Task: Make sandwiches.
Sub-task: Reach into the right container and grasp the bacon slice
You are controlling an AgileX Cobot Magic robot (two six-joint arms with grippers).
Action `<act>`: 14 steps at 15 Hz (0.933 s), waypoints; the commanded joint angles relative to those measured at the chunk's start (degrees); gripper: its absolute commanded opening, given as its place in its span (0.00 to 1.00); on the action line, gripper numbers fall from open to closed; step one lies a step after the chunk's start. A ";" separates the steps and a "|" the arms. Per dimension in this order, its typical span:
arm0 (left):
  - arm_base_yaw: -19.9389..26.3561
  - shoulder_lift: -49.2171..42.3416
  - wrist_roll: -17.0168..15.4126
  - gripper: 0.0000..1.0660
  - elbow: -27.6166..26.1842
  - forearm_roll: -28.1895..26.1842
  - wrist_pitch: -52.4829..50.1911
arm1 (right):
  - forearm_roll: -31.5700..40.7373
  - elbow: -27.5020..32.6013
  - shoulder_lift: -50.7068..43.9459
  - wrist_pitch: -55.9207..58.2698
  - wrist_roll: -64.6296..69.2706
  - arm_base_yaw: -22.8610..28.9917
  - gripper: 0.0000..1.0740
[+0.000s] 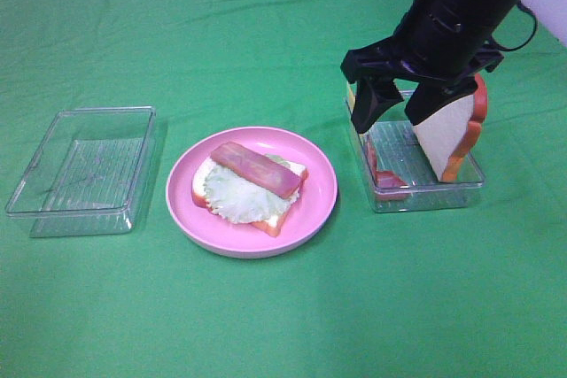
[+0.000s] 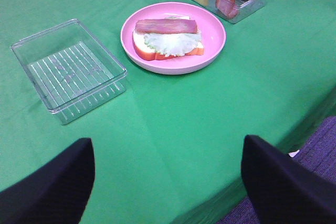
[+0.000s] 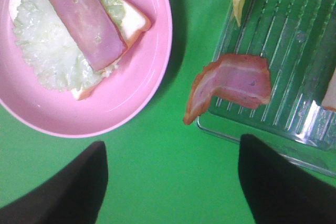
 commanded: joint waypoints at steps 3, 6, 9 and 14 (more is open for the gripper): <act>-0.11 -1.20 0.11 0.69 0.11 -0.17 -0.52 | -1.20 -5.10 8.31 1.15 2.86 0.06 0.62; -0.11 -1.20 0.11 0.69 0.11 -0.17 -0.52 | -4.64 -7.96 14.38 0.86 4.98 0.06 0.53; -0.11 -1.20 0.11 0.69 0.11 -0.17 -0.52 | -5.90 -8.31 15.24 0.11 5.67 0.06 0.38; -0.11 -1.20 0.11 0.69 0.11 -0.17 -0.52 | -5.90 -8.42 14.95 1.72 5.56 0.06 0.00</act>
